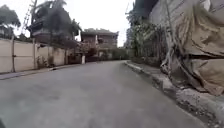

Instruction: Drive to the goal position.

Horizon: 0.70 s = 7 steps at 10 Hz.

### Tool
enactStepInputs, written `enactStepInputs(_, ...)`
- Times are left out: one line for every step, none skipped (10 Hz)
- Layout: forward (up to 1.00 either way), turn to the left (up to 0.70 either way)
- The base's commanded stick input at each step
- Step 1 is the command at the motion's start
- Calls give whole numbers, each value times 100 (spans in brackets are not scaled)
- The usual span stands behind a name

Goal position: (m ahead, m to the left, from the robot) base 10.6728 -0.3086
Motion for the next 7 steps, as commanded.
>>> enactStepInputs(100,6)
enactStepInputs(100,6)
enactStepInputs(100,6)
enactStepInputs(100,6)
enactStepInputs(100,6)
enactStepInputs(100,6)
enactStepInputs(100,6)
